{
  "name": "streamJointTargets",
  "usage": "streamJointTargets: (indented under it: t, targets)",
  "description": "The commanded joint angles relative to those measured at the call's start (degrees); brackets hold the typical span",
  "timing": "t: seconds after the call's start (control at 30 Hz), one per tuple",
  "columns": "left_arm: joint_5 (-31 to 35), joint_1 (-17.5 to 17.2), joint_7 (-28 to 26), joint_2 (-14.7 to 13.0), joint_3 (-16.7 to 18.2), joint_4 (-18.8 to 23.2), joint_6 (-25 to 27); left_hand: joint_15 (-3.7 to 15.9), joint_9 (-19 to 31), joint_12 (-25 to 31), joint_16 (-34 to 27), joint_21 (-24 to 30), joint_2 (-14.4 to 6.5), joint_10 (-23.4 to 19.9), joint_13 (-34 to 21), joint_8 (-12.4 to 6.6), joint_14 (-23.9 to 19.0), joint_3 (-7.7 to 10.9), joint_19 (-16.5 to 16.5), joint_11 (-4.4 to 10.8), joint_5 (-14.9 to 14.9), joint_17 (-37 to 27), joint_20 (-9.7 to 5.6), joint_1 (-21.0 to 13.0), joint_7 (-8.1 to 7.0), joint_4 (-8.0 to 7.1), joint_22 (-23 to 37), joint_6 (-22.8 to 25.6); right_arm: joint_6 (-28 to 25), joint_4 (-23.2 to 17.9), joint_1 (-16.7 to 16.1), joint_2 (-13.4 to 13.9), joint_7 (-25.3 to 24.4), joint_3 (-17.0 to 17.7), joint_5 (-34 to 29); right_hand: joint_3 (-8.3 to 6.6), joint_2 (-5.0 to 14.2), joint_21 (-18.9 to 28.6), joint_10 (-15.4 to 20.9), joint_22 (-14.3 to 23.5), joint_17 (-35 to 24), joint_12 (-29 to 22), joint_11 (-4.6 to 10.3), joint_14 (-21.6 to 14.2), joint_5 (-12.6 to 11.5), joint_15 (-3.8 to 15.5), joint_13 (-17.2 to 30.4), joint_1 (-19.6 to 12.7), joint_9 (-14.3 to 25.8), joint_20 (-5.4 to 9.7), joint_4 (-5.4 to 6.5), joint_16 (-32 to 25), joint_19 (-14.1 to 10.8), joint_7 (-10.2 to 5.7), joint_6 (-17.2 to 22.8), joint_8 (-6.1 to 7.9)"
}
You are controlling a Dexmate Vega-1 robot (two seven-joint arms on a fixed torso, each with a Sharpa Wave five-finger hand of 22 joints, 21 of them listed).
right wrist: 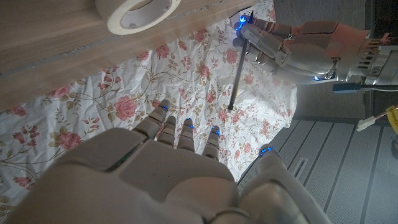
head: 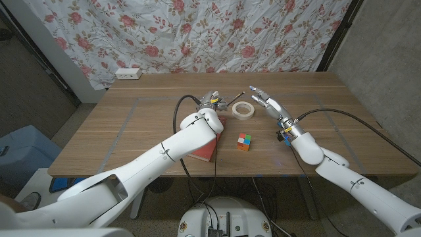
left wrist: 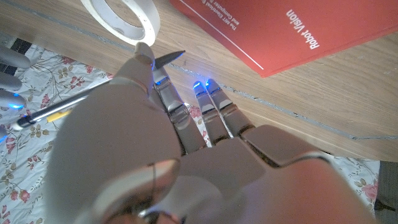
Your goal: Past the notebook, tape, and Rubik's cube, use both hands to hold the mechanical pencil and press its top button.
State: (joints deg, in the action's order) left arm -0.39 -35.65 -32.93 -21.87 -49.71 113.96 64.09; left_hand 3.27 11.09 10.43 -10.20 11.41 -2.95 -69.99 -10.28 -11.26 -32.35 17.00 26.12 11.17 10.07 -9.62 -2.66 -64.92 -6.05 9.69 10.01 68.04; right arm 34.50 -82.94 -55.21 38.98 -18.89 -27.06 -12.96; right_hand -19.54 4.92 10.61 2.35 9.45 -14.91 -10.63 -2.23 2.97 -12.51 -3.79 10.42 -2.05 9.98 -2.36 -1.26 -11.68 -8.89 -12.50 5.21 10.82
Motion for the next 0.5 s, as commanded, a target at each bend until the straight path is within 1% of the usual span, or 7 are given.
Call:
streamJointTargets:
  t: [0.03,0.5]
  targets:
    - [0.03,-0.33,-0.28,0.49,0.21,-0.34,0.01,9.39,0.05,0.30,-0.05,0.25,-0.65,-1.74,-0.12,-0.29,-0.54,-0.16,0.45,1.46,0.34,-0.05,-2.30,0.13,0.18,-0.16,0.11,0.11,0.32,-0.25,-0.13,0.08,-0.69,-0.33,-1.26,0.01,1.47,0.15,0.05,0.26,-0.15,-0.36,0.31,0.21,-0.38,-0.13,0.06,-0.18,0.21,0.05,0.37,-0.59,0.27,-0.22,0.20,-0.02]
    - [-0.21,0.01,0.06,0.63,0.17,-1.11,-0.53,9.40,0.06,0.30,-0.05,0.25,-0.69,-1.75,-0.13,-0.28,-0.55,-0.27,0.44,1.44,0.35,-0.05,-2.30,0.12,0.18,-0.17,0.11,0.04,0.88,0.11,0.45,-0.20,0.87,-1.12,-0.50,0.00,1.55,0.11,-0.03,0.26,-0.15,-0.33,0.28,0.36,-0.41,-0.03,0.06,-0.19,0.23,0.24,0.44,-0.61,0.49,-0.21,0.55,0.09]
